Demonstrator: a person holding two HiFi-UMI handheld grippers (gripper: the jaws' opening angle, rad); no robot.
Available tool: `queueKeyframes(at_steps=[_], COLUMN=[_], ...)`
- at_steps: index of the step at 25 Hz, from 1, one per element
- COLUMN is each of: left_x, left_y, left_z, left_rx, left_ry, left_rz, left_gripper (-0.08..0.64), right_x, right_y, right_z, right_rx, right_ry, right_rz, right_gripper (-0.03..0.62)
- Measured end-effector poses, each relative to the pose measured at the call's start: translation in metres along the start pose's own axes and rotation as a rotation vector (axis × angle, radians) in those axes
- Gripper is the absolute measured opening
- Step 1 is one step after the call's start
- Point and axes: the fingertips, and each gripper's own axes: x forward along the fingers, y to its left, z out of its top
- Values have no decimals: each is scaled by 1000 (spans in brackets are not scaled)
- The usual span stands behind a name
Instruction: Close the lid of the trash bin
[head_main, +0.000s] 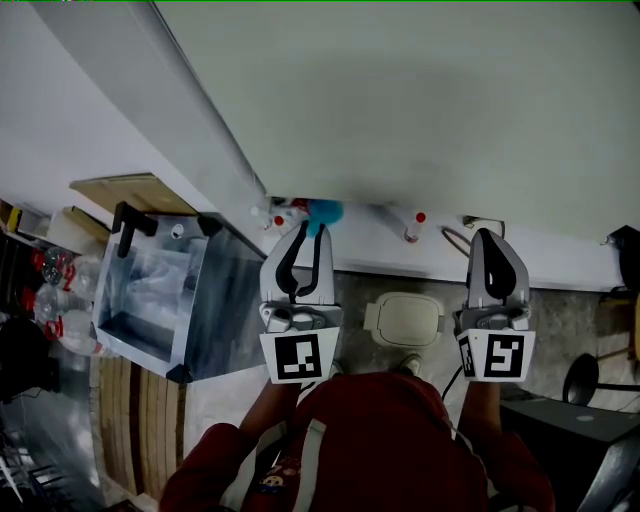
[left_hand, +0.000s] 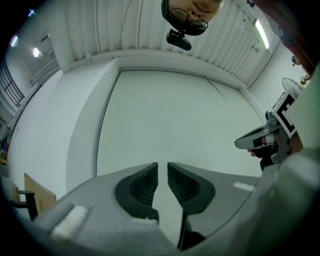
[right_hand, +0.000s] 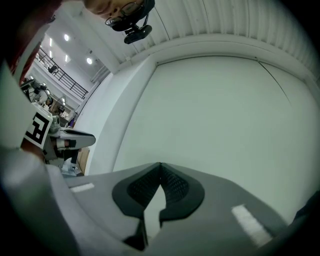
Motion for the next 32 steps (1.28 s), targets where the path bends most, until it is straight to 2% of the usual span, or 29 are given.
queueKeyframes(at_steps=[4, 18, 32], left_x=[0, 4, 2], left_y=[-5, -8, -14], left_z=[-6, -22, -22], left_rx=[6, -1, -2], left_ry=[19, 79, 82], left_rz=[-3, -4, -10], left_gripper=[5, 5, 5], right_x=[-3, -6, -11], right_y=[-1, 0, -2], right_z=[-3, -8, -13], right_rx=[3, -11, -8], right_ry=[3, 15, 28], right_rz=[-1, 5, 10], right_gripper=[2, 0, 0])
